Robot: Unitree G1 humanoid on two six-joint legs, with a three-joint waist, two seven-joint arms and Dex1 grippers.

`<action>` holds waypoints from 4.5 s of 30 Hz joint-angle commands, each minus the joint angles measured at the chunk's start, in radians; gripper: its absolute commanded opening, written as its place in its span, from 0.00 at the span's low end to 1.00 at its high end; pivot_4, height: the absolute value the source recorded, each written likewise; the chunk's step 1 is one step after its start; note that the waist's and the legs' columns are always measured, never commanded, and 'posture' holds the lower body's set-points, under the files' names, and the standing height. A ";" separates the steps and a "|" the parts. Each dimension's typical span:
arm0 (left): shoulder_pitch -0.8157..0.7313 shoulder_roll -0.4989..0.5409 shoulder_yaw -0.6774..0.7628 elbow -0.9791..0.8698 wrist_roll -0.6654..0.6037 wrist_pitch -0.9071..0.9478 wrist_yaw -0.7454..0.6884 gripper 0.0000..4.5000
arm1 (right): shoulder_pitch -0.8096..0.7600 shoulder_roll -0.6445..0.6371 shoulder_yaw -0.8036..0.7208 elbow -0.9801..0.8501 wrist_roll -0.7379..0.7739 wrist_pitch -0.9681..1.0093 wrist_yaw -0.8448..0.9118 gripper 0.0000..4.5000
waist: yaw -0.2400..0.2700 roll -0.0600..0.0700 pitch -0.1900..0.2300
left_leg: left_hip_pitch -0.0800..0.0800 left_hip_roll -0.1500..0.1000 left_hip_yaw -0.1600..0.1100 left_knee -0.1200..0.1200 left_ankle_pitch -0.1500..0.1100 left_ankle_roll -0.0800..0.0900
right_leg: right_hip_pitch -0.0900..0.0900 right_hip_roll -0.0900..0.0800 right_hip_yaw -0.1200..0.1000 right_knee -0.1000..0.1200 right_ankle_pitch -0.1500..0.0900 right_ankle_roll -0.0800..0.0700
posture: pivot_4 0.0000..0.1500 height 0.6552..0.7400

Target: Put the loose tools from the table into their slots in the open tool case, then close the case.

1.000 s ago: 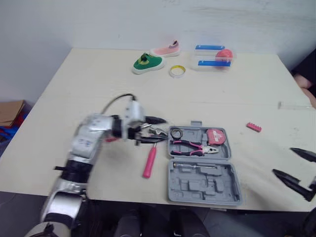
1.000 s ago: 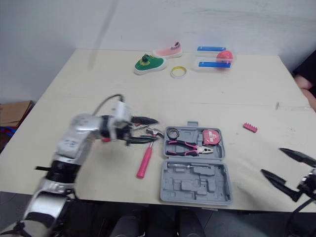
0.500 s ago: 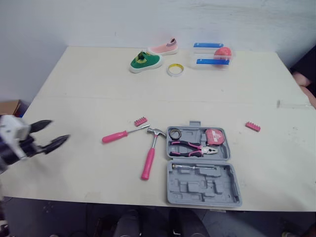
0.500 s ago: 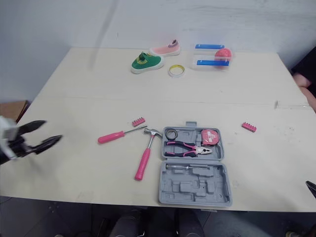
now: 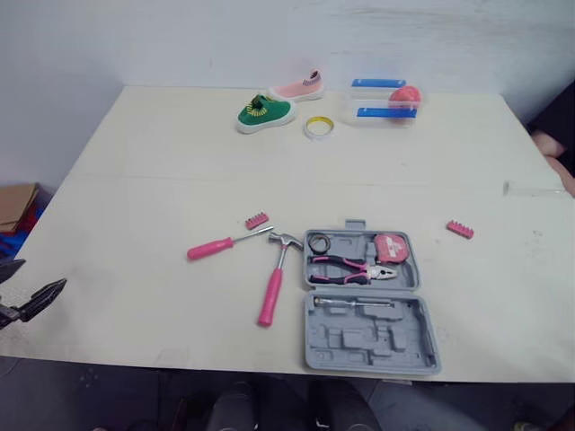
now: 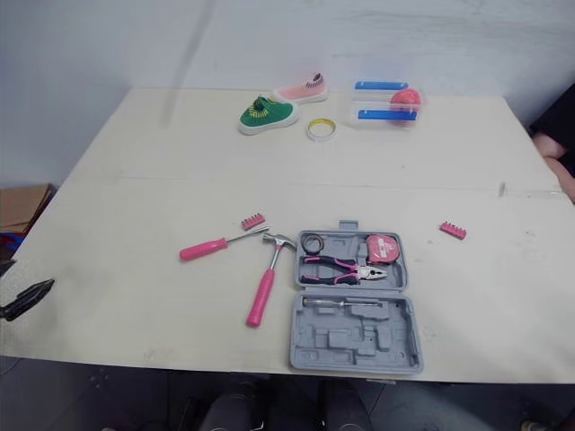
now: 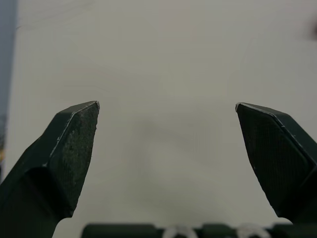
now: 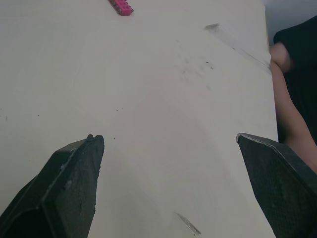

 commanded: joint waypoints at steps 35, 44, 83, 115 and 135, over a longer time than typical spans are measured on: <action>-0.452 0.003 -0.680 -0.664 -0.011 0.677 -0.020 0.99 | 0.003 0.207 0.322 -1.102 0.174 0.436 -0.096 1.00 | 0.004 -0.001 0.000 | -0.005 -0.001 0.004 0.001 0.007 0.007 | -0.004 0.001 0.002 0.003 0.004 0.009 | 1.00 1.00; -0.440 -0.182 -0.803 -0.936 0.011 1.014 0.322 0.99 | 0.005 0.215 0.329 -1.090 0.165 0.438 -0.094 1.00 | 0.005 -0.004 0.002 | -0.002 -0.002 0.004 0.003 0.008 0.007 | -0.004 0.002 0.004 0.009 0.005 0.010 | 1.00 1.00; -0.250 -0.452 -0.744 -0.936 0.235 0.822 0.740 0.13 | -0.073 0.231 0.347 -0.916 0.152 0.325 0.000 1.00 | 0.015 -0.004 0.002 | 0.000 -0.001 0.004 0.004 0.009 0.006 | -0.002 0.005 0.006 0.008 0.004 0.010 | 1.00 1.00; -0.808 -0.604 -1.349 -0.708 0.155 0.879 0.229 0.13 | 0.298 0.228 0.106 -1.199 0.172 0.474 -0.119 1.00 | 0.037 -0.004 0.003 | -0.004 -0.002 0.004 0.005 0.008 0.007 | -0.003 0.007 0.007 0.002 0.006 0.012 | 1.00 1.00; -0.799 -0.652 -1.429 -0.693 0.162 1.030 0.262 0.13 | 0.266 0.231 0.127 -1.238 0.149 0.511 -0.162 1.00 | 0.033 -0.004 0.003 | -0.005 -0.002 0.003 0.005 0.008 0.007 | -0.003 0.006 0.006 0.003 0.005 0.012 | 1.00 1.00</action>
